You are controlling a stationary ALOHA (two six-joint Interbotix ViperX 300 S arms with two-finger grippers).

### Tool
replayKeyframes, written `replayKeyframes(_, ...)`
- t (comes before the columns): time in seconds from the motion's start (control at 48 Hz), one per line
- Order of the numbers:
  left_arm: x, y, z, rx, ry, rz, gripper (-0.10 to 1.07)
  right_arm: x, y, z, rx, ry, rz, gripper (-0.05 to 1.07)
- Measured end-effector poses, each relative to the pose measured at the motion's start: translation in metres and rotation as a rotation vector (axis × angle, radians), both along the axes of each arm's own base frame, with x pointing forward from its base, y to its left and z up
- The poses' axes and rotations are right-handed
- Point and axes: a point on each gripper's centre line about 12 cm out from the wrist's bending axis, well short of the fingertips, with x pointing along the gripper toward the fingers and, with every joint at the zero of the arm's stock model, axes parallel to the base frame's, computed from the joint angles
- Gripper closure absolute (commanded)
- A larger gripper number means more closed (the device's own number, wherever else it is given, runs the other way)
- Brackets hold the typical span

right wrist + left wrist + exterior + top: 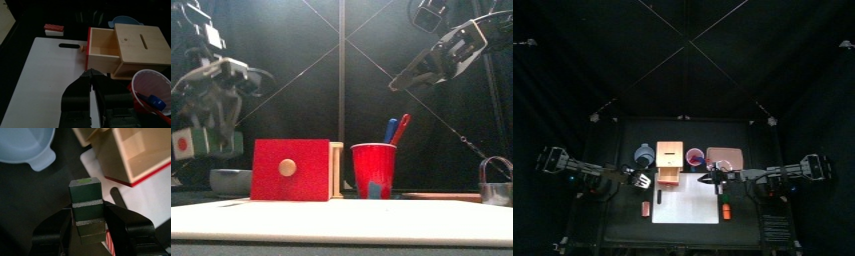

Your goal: Drop sushi roll into open drawer

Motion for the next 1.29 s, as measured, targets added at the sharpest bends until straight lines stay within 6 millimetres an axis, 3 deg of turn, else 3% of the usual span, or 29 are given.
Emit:
replayKeyframes(0.188,0.014,0.016,0.040,0.117,-0.009,-0.215,0.28,0.000,0.000,0.000,0.003,0.000,-0.002,1.00)
replayKeyframes(0.292,0.025,0.023,0.050,0.149,-0.007,-0.320,0.29,0.000,0.000,0.000,0.012,0.000,-0.007,1.00)
replayKeyframes(0.521,0.054,0.034,0.039,0.199,-0.056,-0.440,0.29,0.000,-0.001,0.000,0.048,-0.001,-0.027,1.00)
replayKeyframes(0.75,0.073,0.034,0.028,0.247,0.040,-0.607,0.29,0.000,-0.001,0.000,0.056,-0.001,-0.031,1.00)
replayKeyframes(1.021,0.110,0.032,0.019,0.249,0.143,-0.783,0.29,0.000,-0.001,0.000,0.064,-0.001,-0.036,1.00)
replayKeyframes(1.292,0.132,0.031,-0.001,0.241,0.200,-0.887,0.29,-0.001,-0.001,-0.002,0.076,0.003,-0.043,1.00)
